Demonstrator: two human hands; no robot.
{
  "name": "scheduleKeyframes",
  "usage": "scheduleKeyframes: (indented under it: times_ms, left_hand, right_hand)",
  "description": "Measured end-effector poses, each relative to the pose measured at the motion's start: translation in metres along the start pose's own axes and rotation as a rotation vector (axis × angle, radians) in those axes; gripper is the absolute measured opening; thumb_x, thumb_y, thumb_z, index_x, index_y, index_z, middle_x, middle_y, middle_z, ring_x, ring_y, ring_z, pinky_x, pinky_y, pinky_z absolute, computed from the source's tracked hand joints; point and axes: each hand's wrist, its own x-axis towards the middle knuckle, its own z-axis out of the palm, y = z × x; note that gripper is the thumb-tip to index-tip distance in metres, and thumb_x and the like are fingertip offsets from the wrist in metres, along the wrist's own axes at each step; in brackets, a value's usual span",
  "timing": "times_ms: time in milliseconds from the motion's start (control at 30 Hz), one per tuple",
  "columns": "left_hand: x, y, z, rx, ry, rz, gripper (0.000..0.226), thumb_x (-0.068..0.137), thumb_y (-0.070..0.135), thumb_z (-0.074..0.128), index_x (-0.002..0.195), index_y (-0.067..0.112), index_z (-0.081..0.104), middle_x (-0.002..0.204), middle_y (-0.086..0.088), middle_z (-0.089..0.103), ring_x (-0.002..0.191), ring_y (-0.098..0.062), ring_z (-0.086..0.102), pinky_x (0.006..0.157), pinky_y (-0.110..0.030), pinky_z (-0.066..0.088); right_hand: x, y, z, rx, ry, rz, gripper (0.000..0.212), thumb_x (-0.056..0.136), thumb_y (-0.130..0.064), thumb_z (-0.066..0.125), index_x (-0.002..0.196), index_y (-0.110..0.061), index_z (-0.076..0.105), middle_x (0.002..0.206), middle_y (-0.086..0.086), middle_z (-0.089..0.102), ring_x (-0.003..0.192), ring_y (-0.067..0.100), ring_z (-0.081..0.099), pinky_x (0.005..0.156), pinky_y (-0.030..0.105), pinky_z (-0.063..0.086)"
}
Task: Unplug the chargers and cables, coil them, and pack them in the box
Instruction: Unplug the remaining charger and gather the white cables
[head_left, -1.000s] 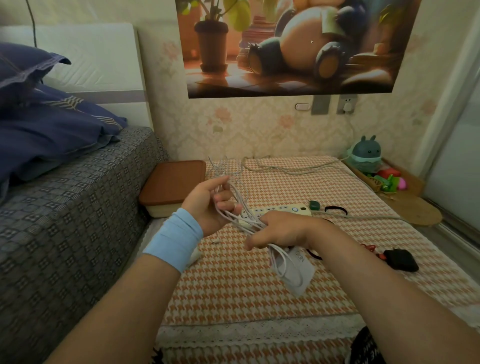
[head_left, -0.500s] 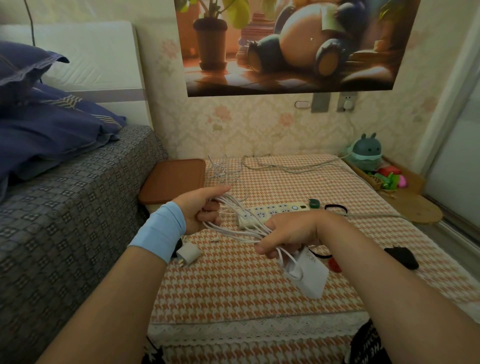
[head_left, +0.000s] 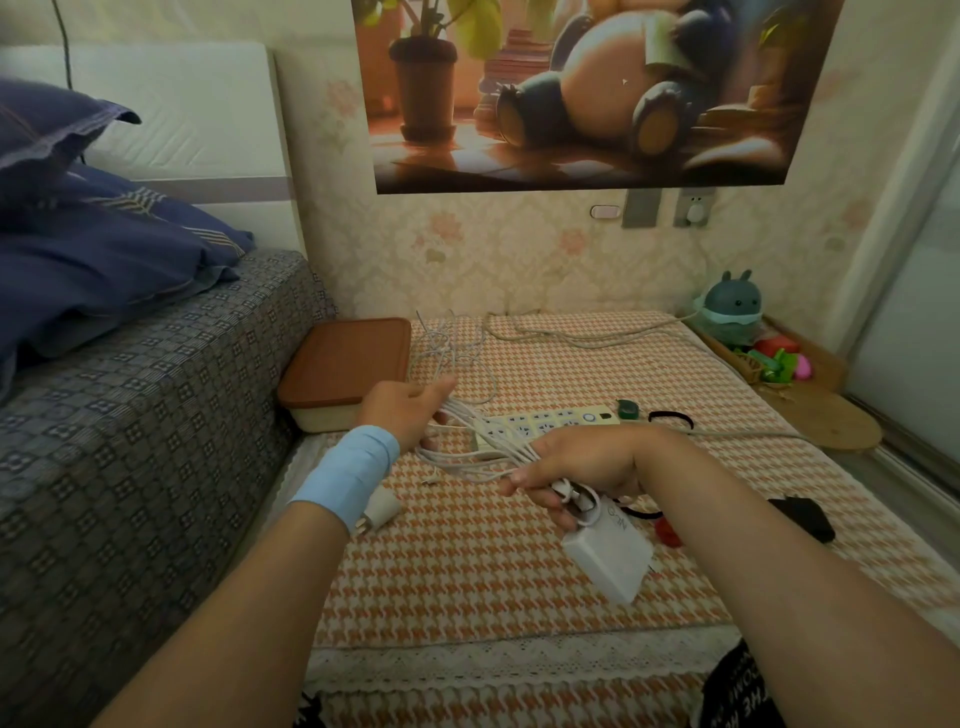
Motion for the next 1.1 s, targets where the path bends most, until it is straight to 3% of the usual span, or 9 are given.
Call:
scheduleKeyframes:
  times_ms: [133, 233, 300, 400, 500, 700, 833, 1000, 1100]
  left_hand:
    - [0.004, -0.012, 0.019, 0.545, -0.042, 0.197, 0.031, 0.099, 0.037, 0.050, 0.124, 0.019, 0.059, 0.125, -0.008, 0.059, 0.106, -0.025, 0.061, 0.089, -0.037, 0.051]
    - [-0.006, 0.001, 0.026, 0.566, 0.061, 0.667, 0.044, 0.099, 0.038, 0.047, 0.141, 0.023, 0.047, 0.142, -0.001, 0.049, 0.130, -0.025, 0.044, 0.110, -0.041, 0.033]
    - [-0.015, 0.013, 0.028, 0.566, -0.102, 0.776, 0.068, 0.089, 0.058, 0.055, 0.148, 0.028, 0.036, 0.151, 0.004, 0.040, 0.139, -0.020, 0.034, 0.116, -0.039, 0.026]
    - [-0.018, 0.009, 0.036, 0.768, -0.425, 0.562, 0.111, 0.067, 0.071, 0.070, 0.154, 0.037, 0.010, 0.158, 0.007, 0.029, 0.145, -0.020, 0.026, 0.119, -0.044, 0.022]
    - [-0.013, -0.002, 0.036, 0.654, -0.609, 0.287, 0.118, 0.066, 0.061, 0.078, 0.153, 0.042, 0.000, 0.149, 0.002, 0.044, 0.133, -0.025, 0.046, 0.107, -0.047, 0.042]
    - [-0.016, 0.000, 0.034, 0.469, -0.707, 0.181, 0.053, 0.091, 0.058, 0.054, 0.138, 0.039, 0.042, 0.122, 0.002, 0.062, 0.101, -0.022, 0.063, 0.084, -0.037, 0.056]
    - [-0.016, 0.003, 0.017, 0.293, -0.699, 0.034, 0.052, 0.099, 0.056, 0.033, 0.149, 0.040, 0.028, 0.149, 0.003, 0.040, 0.122, -0.022, 0.055, 0.098, -0.036, 0.048]
    - [-0.012, 0.004, -0.003, 0.365, -0.720, 0.064, 0.090, 0.083, 0.063, 0.060, 0.155, 0.034, 0.014, 0.161, 0.008, 0.018, 0.145, -0.018, 0.026, 0.117, -0.040, 0.024]
    - [-0.015, 0.011, -0.001, 0.202, -0.539, 0.127, 0.098, 0.076, 0.057, 0.071, 0.154, 0.028, 0.020, 0.158, 0.005, 0.027, 0.143, -0.016, 0.031, 0.116, -0.035, 0.027]
  right_hand:
    - [0.005, 0.008, 0.004, 0.015, 0.126, 0.156, 0.023, 0.107, -0.020, 0.051, 0.113, 0.000, 0.061, 0.065, 0.002, 0.051, 0.051, 0.021, 0.049, 0.057, 0.035, 0.045]
    - [0.006, 0.011, 0.002, -0.093, 0.203, 0.223, 0.024, 0.102, -0.023, 0.061, 0.117, -0.004, 0.061, 0.059, -0.001, 0.048, 0.048, 0.019, 0.045, 0.056, 0.035, 0.040]
    - [0.008, 0.012, 0.001, -0.126, 0.231, 0.235, 0.026, 0.100, -0.027, 0.063, 0.113, -0.005, 0.063, 0.064, 0.001, 0.050, 0.052, 0.020, 0.045, 0.059, 0.037, 0.041]
    - [0.011, 0.012, 0.001, -0.264, 0.251, 0.235, 0.039, 0.097, -0.038, 0.064, 0.105, 0.000, 0.062, 0.075, 0.008, 0.058, 0.061, 0.023, 0.051, 0.063, 0.037, 0.042]
    - [0.011, 0.013, 0.002, -0.357, 0.229, 0.250, 0.037, 0.096, -0.043, 0.063, 0.092, -0.006, 0.060, 0.078, 0.012, 0.069, 0.071, 0.030, 0.063, 0.070, 0.039, 0.046]
    - [0.011, 0.007, 0.001, -0.357, 0.396, 0.134, 0.023, 0.105, -0.027, 0.053, 0.096, -0.008, 0.062, 0.071, 0.004, 0.049, 0.055, 0.016, 0.043, 0.057, 0.029, 0.038]
    - [0.017, 0.008, 0.000, -0.386, 0.443, 0.107, 0.021, 0.104, -0.033, 0.053, 0.107, -0.013, 0.062, 0.086, 0.002, 0.055, 0.070, 0.018, 0.047, 0.068, 0.031, 0.039]
    - [0.023, -0.001, 0.011, -0.529, 0.379, 0.093, 0.015, 0.107, -0.031, 0.050, 0.093, -0.025, 0.053, 0.089, -0.002, 0.055, 0.077, 0.015, 0.051, 0.066, 0.028, 0.039]
    - [0.026, -0.010, 0.019, -0.582, 0.344, 0.055, 0.018, 0.107, -0.033, 0.049, 0.114, -0.020, 0.060, 0.114, 0.005, 0.064, 0.100, 0.026, 0.061, 0.090, 0.040, 0.051]
